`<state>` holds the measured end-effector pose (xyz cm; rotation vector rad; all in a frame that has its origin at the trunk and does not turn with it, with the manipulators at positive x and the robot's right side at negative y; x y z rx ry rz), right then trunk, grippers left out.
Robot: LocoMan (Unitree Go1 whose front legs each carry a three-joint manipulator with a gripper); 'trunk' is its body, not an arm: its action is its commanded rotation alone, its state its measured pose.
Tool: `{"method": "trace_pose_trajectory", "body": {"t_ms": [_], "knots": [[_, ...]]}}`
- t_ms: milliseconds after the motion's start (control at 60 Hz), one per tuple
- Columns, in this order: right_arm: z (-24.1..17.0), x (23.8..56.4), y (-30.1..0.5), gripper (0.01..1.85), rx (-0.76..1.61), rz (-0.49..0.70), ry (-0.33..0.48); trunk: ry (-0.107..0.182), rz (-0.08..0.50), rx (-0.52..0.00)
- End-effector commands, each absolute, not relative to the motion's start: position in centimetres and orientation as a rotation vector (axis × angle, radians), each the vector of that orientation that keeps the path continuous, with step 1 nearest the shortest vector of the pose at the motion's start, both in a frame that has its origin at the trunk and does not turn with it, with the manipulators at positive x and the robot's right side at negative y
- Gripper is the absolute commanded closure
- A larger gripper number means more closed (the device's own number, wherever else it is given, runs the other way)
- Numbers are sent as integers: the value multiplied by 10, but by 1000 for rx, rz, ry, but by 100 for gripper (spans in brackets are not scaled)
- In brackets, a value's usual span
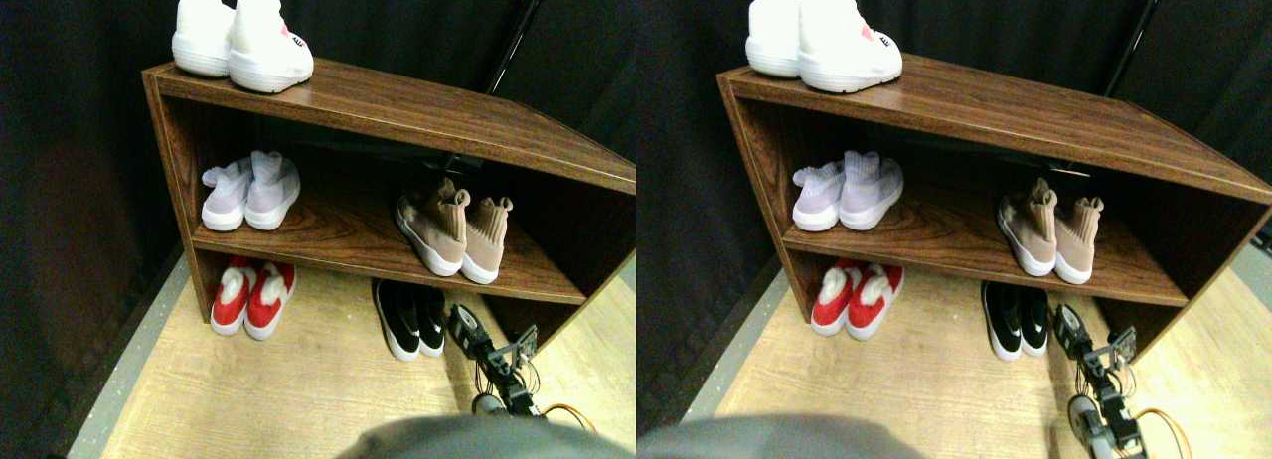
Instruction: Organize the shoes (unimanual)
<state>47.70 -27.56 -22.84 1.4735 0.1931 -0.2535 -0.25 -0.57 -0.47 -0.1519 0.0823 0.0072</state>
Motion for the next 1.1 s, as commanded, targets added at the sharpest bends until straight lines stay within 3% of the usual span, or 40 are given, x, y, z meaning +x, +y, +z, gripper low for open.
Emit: {"method": "trace_pose_trajectory", "body": {"t_ms": [17,500,833,1100], "knots": [[-217,478,-274,180,1477,-229,140,84,9,-172],[-201,460,-282,180,1476,-141,137,59,-13,-153],[-162,416,-279,180,1390,-56,65,7,-35,-140],[-141,388,-276,180,1314,12,73,-32,-47,-138]]}}
